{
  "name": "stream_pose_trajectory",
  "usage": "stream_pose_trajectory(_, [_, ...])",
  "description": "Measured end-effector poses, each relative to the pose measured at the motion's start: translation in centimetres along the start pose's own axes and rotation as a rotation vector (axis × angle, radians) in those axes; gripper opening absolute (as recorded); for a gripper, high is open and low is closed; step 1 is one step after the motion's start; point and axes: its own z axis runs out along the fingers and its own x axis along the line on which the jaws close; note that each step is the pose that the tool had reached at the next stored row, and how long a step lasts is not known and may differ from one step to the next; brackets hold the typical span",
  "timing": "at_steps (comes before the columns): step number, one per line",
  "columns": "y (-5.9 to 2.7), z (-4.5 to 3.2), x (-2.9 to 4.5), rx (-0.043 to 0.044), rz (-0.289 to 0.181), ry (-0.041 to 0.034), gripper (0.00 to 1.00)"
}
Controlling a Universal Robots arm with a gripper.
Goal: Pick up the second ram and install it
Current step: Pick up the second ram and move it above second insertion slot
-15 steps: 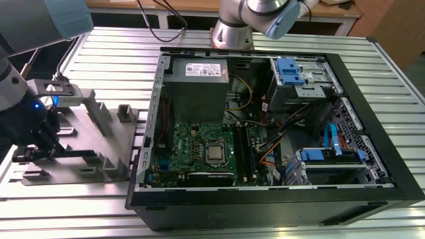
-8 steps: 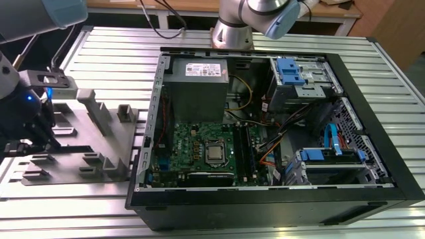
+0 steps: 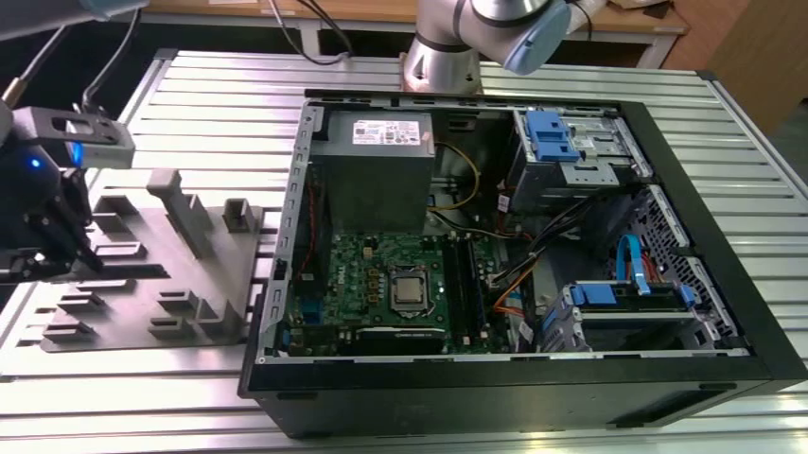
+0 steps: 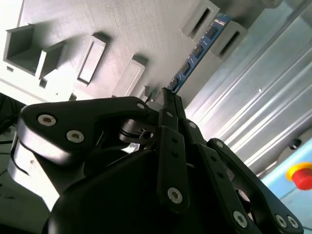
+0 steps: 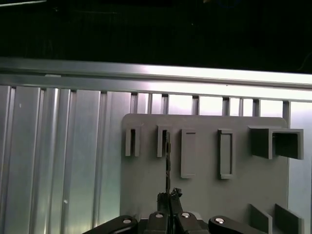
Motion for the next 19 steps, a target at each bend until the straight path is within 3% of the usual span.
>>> stream_pose_trajectory(5, [0.06,-2.02,-0.03,0.0000,0.000,0.0000,0.09])
stream_pose_trajectory(14, [0.14,-4.92,-0.10,0.0001,0.000,-0.0001,0.09])
stream_pose_trajectory(19, [0.20,-7.07,-0.15,0.0003,0.000,-0.0001,0.09])
